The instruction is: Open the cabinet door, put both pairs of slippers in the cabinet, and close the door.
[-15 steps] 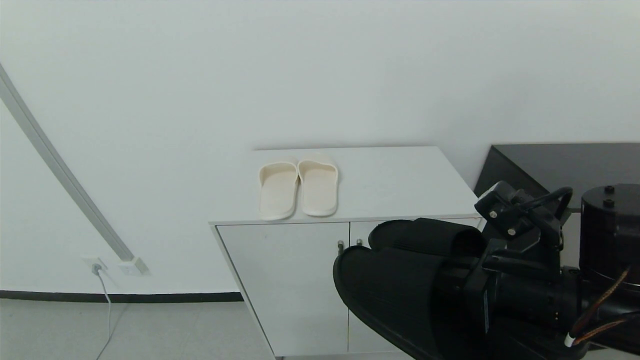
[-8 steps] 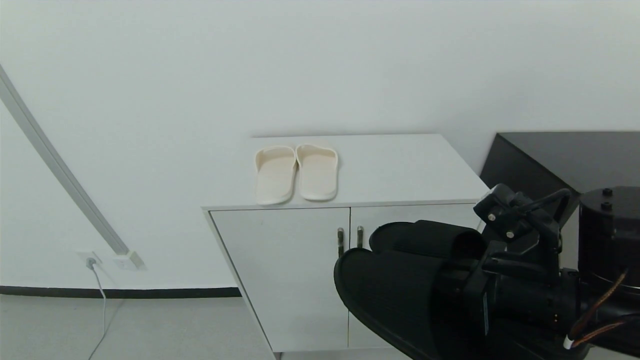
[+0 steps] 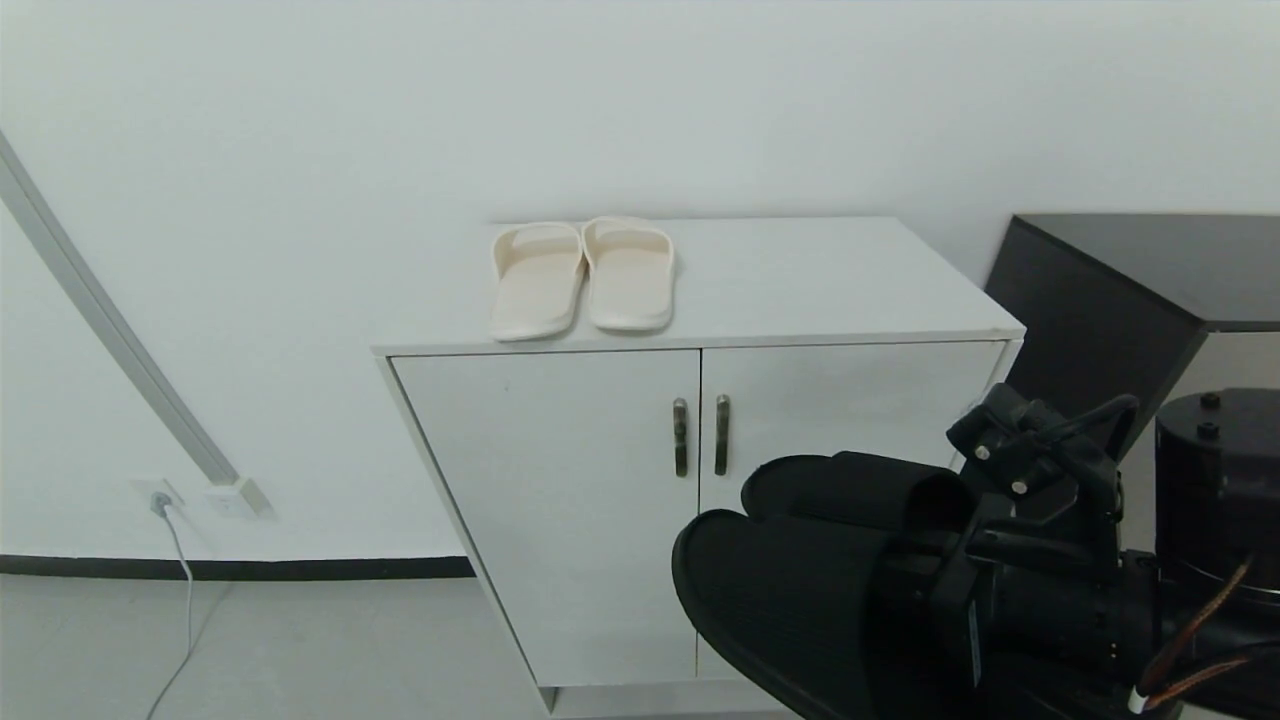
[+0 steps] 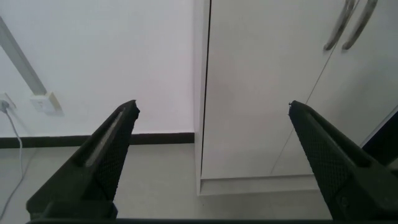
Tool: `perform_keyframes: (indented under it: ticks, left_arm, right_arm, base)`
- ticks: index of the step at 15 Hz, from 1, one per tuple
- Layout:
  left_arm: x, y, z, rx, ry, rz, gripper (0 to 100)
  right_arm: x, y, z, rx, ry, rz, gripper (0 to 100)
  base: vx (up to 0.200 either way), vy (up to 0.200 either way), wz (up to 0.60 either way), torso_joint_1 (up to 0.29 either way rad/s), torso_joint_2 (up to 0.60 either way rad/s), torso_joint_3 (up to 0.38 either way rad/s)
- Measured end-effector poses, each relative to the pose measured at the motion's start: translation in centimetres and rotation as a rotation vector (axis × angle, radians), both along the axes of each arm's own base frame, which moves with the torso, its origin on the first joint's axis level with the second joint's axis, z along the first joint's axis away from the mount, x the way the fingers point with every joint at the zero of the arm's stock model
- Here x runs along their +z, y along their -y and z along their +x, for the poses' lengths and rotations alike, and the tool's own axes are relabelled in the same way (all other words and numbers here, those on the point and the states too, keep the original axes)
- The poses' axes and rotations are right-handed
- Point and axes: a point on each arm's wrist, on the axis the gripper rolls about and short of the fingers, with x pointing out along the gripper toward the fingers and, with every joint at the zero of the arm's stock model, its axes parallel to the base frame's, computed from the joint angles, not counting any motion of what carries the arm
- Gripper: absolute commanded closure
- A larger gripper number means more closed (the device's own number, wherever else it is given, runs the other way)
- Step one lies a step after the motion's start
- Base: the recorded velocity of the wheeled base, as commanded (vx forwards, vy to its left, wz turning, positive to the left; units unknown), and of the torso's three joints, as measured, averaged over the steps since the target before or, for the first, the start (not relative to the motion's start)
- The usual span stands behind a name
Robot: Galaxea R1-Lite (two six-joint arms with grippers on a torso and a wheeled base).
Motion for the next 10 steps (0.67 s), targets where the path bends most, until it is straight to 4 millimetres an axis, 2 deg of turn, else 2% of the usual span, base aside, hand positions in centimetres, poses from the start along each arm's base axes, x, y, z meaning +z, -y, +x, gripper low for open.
perform_keyframes:
  ticks: [10]
  left_arm:
    - [0.00,0.00,0.00,0.001,0.000,0.001,0]
  right_arm:
    - [-0.45,0.12,-0.13,0.009,0.008,-0.028,100]
  base:
    - [0.000,0.000,0.00,-0.146,0.48,0.329]
